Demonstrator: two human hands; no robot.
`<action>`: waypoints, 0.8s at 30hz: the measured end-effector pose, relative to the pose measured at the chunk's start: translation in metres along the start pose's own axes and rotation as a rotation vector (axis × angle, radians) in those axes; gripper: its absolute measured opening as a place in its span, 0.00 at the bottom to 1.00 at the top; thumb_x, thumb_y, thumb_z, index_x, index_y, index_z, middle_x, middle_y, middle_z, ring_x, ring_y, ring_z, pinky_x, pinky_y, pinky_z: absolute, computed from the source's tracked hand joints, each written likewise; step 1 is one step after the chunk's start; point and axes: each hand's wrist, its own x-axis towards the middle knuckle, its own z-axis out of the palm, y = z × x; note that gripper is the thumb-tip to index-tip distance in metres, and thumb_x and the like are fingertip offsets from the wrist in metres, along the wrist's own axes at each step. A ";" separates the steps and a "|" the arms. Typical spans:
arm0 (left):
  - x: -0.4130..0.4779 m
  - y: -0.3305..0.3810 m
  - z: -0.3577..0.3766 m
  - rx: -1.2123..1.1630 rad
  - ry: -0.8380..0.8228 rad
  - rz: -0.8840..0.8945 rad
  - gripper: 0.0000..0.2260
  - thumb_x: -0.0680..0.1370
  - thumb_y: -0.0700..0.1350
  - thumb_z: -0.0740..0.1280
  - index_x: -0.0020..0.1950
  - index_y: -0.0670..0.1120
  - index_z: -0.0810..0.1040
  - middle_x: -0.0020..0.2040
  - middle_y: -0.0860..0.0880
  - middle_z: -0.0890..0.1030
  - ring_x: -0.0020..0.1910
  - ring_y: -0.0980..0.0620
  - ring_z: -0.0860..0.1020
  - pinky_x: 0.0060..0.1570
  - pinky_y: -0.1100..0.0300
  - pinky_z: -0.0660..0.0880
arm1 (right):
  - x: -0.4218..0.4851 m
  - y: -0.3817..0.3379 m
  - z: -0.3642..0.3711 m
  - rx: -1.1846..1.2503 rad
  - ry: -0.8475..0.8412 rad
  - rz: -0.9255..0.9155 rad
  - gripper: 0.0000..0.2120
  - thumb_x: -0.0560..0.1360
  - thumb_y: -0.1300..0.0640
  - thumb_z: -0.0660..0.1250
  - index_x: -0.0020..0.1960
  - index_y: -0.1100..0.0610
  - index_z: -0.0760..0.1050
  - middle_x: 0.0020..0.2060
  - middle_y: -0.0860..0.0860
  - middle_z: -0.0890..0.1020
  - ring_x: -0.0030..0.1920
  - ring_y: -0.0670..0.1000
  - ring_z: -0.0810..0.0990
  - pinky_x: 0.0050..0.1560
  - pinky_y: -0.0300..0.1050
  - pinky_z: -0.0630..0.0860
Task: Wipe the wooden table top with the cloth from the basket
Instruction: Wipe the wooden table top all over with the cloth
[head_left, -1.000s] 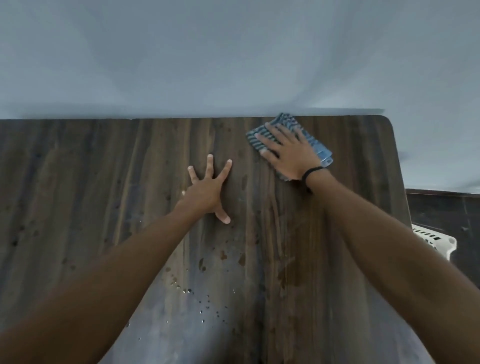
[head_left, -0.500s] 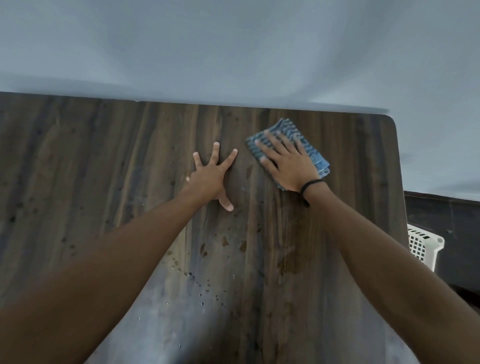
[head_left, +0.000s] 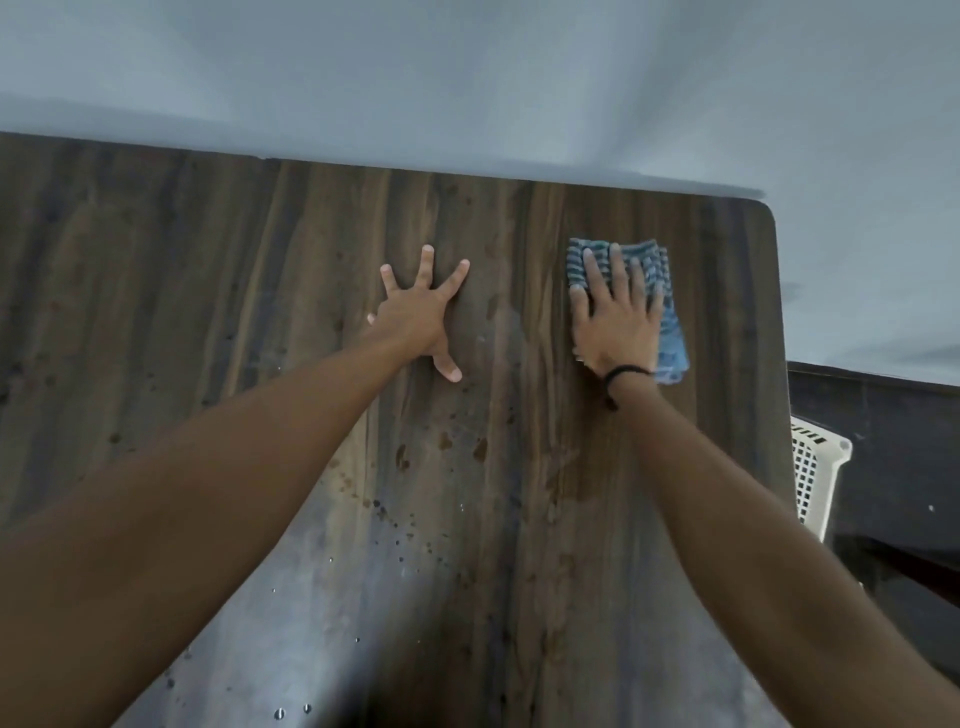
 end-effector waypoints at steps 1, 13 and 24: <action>0.000 -0.001 0.000 0.001 0.002 -0.001 0.68 0.59 0.56 0.84 0.78 0.66 0.32 0.78 0.53 0.26 0.76 0.27 0.33 0.65 0.25 0.65 | -0.011 -0.015 0.007 0.005 -0.001 0.010 0.27 0.84 0.38 0.42 0.82 0.41 0.46 0.82 0.46 0.46 0.81 0.53 0.43 0.79 0.59 0.38; -0.001 -0.003 -0.001 0.025 0.004 0.013 0.68 0.59 0.57 0.84 0.78 0.65 0.33 0.79 0.52 0.28 0.75 0.26 0.34 0.67 0.25 0.63 | -0.084 -0.019 0.023 -0.153 -0.100 -0.495 0.26 0.84 0.38 0.44 0.81 0.38 0.49 0.82 0.45 0.51 0.81 0.51 0.47 0.80 0.59 0.42; -0.001 -0.001 -0.002 0.042 0.011 0.019 0.67 0.59 0.58 0.84 0.79 0.65 0.34 0.80 0.51 0.29 0.76 0.26 0.34 0.67 0.25 0.62 | -0.122 0.013 0.020 -0.187 -0.140 -0.582 0.25 0.84 0.38 0.43 0.81 0.37 0.48 0.81 0.43 0.49 0.81 0.50 0.47 0.80 0.57 0.42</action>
